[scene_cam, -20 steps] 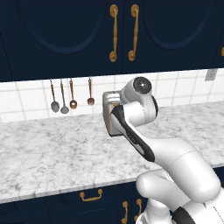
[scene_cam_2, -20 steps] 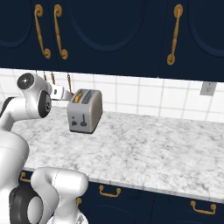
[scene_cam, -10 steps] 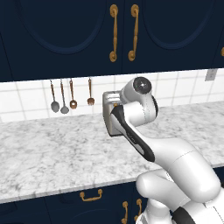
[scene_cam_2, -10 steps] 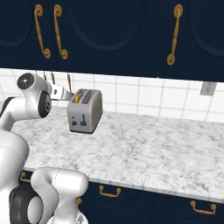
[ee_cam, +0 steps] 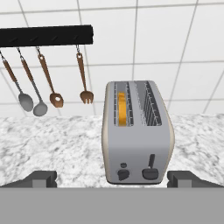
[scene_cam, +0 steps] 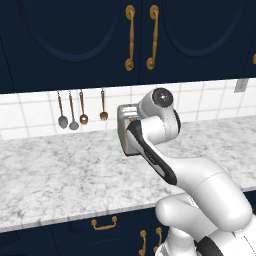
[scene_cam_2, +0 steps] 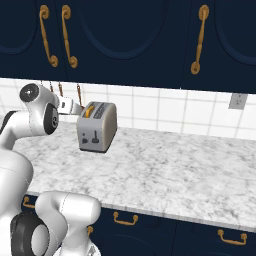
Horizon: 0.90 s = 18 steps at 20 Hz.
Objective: Start the toaster. Once the lever pops up, take the bread to the plate on the dining counter.
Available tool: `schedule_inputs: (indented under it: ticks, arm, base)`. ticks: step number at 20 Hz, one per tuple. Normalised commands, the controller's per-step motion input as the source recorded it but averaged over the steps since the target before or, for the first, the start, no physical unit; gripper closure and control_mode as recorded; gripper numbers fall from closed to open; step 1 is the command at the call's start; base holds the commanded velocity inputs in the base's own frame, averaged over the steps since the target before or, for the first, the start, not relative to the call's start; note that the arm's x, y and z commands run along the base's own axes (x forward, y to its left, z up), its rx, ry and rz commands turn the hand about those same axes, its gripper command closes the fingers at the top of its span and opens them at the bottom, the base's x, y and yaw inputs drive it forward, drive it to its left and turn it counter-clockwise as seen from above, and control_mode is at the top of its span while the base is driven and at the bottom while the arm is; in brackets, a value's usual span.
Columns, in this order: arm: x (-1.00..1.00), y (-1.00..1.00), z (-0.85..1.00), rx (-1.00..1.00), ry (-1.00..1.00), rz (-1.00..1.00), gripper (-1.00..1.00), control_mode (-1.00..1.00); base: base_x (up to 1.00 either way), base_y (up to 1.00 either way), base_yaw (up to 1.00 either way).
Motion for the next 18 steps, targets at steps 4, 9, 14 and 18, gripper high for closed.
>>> schedule_inputs:
  ticks: [4,9,14,18]
  arm:
    - [0.0,0.0,0.0,0.0,0.0,0.0,-1.0,-1.0]
    - [0.0,0.0,0.0,0.0,0.0,0.0,-1.0,-1.0]
    - [0.0,0.0,0.0,0.0,0.0,0.0,-1.0,-1.0]
    - [0.0,0.0,0.0,0.0,0.0,0.0,-1.0,-1.0]
  base:
    - [0.0,0.0,0.0]
    - [0.0,0.0,0.0]
    - [0.0,0.0,0.0]
    - [0.0,0.0,0.0]
